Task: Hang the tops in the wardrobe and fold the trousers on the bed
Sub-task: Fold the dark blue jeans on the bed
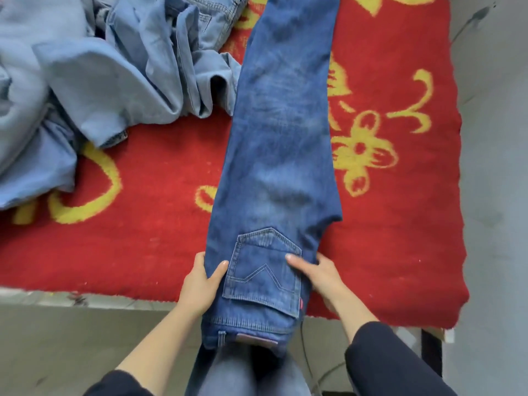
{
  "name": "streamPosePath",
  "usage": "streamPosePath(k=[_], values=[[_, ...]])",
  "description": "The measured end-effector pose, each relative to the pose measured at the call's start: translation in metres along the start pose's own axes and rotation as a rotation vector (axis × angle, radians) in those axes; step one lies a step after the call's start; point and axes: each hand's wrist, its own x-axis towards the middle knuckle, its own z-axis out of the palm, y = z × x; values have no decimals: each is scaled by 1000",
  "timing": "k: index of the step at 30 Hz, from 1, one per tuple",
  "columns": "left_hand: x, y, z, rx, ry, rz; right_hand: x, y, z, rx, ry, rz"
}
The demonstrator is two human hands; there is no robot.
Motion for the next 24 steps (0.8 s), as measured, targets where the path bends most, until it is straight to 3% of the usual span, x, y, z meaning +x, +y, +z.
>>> streamPosePath(k=[5,8,11,17,20,24], values=[[-23,-23,5,10,-164,-24,-16,46,6,-243,78,-41],[-47,-17,8,-150,-312,-139,-28,59,-11,-337,77,-44],[-78,-19,9,-155,-465,-246,-54,81,-33,-329,80,-20],[-153,-44,33,34,-707,-530,-131,130,-74,-467,-141,368],[-168,-35,33,-1,-730,-539,-142,129,-91,-417,-139,392],[-155,-2,14,-267,-577,-382,-138,88,-101,-62,-110,241]])
